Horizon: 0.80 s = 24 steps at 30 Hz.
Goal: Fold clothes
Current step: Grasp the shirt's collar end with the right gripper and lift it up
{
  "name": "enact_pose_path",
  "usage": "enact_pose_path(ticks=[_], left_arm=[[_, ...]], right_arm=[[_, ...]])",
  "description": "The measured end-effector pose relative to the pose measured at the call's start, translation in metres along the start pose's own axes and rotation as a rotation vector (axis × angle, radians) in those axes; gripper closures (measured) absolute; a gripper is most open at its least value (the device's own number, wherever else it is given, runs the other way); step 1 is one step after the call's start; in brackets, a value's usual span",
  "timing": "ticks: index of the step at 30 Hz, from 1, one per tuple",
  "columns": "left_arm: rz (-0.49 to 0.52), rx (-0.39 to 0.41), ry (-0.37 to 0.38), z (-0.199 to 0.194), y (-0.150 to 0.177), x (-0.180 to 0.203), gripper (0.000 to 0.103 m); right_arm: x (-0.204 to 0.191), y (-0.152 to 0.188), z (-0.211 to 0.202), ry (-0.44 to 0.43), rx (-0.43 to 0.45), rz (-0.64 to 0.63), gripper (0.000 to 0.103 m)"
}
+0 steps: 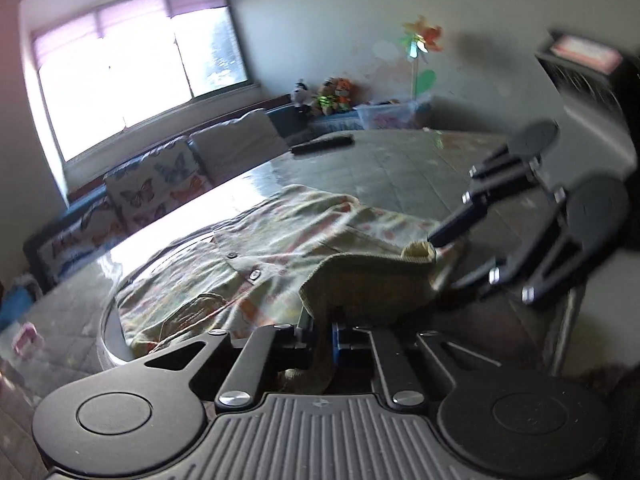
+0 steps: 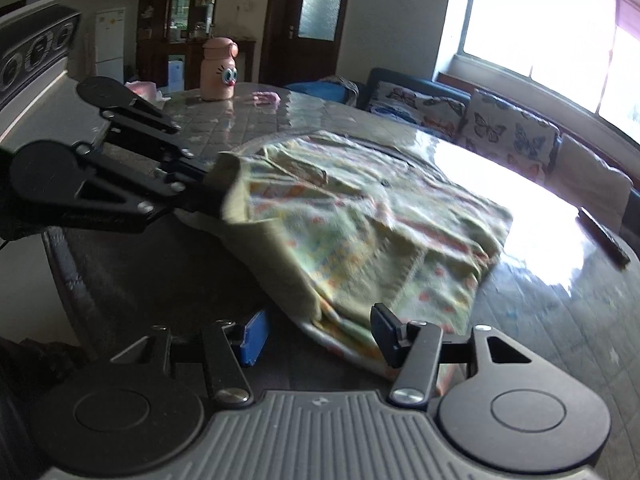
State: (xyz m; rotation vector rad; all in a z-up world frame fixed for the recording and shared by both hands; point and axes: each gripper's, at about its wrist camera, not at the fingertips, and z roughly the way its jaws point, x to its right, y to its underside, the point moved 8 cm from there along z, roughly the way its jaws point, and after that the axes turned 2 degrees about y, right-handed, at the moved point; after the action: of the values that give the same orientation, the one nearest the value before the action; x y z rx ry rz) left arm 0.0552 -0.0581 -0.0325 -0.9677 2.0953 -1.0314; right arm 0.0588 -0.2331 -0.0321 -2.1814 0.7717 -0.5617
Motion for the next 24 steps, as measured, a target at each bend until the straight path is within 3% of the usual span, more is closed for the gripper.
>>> enact_pose_path(ticks=[4, 9, 11, 13, 15, 21, 24], left_arm=[[-0.063, 0.015, 0.006, 0.002, -0.010, -0.013, 0.095], [-0.075, 0.008, -0.008, -0.001, -0.009, -0.024, 0.090], [-0.064, 0.008, -0.033, -0.009, -0.004, -0.027, 0.075], [-0.043, 0.013, -0.061, -0.018, 0.001, -0.029, 0.056], [-0.014, 0.009, -0.096, -0.026, 0.007, -0.030, 0.047], [0.083, -0.027, -0.168, -0.029, 0.026, -0.035, 0.036], [0.126, -0.025, -0.201, -0.026, 0.028, -0.037, 0.036]], right_arm=[[-0.006, -0.012, 0.013, -0.031, 0.015, -0.003, 0.052], [0.001, -0.026, 0.027, -0.071, -0.008, 0.085, 0.080], [0.007, -0.033, 0.026, -0.081, 0.001, 0.114, 0.083], [0.013, -0.041, 0.025, -0.090, 0.011, 0.142, 0.085], [0.019, -0.048, 0.024, -0.100, 0.020, 0.170, 0.086], [0.035, -0.065, 0.025, -0.100, 0.050, 0.226, 0.088], [0.039, -0.070, 0.025, -0.093, 0.067, 0.224, 0.088]])
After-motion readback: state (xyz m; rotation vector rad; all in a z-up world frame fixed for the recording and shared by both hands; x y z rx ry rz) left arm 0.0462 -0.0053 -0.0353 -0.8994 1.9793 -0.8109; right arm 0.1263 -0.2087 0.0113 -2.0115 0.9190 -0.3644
